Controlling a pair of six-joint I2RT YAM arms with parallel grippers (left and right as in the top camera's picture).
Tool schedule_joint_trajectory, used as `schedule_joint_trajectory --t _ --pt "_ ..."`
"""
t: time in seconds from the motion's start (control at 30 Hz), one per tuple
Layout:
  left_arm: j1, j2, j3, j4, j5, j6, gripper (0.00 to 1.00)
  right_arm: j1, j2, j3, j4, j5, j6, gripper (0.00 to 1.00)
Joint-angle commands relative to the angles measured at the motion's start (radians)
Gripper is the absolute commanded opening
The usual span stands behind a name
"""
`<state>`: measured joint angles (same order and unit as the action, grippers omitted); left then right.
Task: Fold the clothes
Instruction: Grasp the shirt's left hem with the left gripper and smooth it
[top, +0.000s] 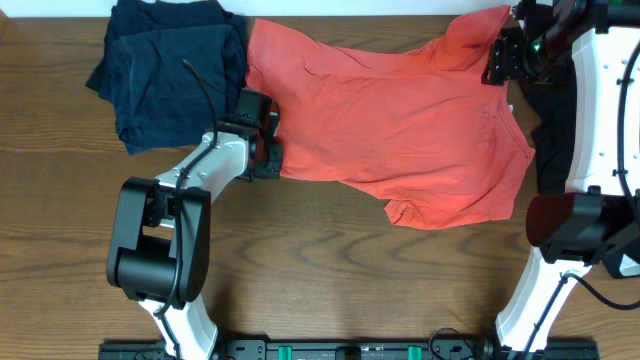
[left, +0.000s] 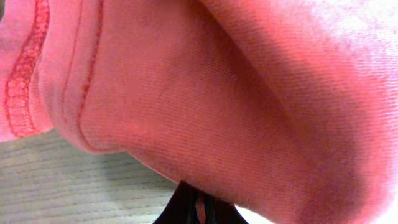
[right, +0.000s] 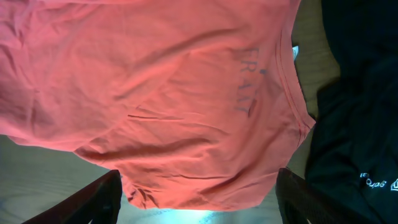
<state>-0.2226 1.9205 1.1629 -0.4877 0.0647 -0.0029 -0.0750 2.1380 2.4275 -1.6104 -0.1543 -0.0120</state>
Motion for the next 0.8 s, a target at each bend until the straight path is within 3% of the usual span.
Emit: schedule_joint_trajectory --t 0.0,0.23,0.43,0.77 --pt "0.019 -0.01 0.009 -0.099 -0.002 -0.067 0.06 0.003 -0.007 -0.002 0.002 -0.007 -0.012 0.77" --pt "0.065 -0.138 0.091 -0.472 -0.001 -0.188 0.06 0.003 -0.007 -0.002 -0.026 -0.006 -0.012 0.78" --pt "0.087 -0.25 0.092 -0.676 -0.001 -0.203 0.06 0.002 -0.007 -0.002 -0.07 -0.007 -0.012 0.78" --pt "0.093 -0.288 0.092 -0.586 -0.001 -0.254 0.07 0.006 -0.033 -0.027 -0.089 -0.087 -0.012 0.84"
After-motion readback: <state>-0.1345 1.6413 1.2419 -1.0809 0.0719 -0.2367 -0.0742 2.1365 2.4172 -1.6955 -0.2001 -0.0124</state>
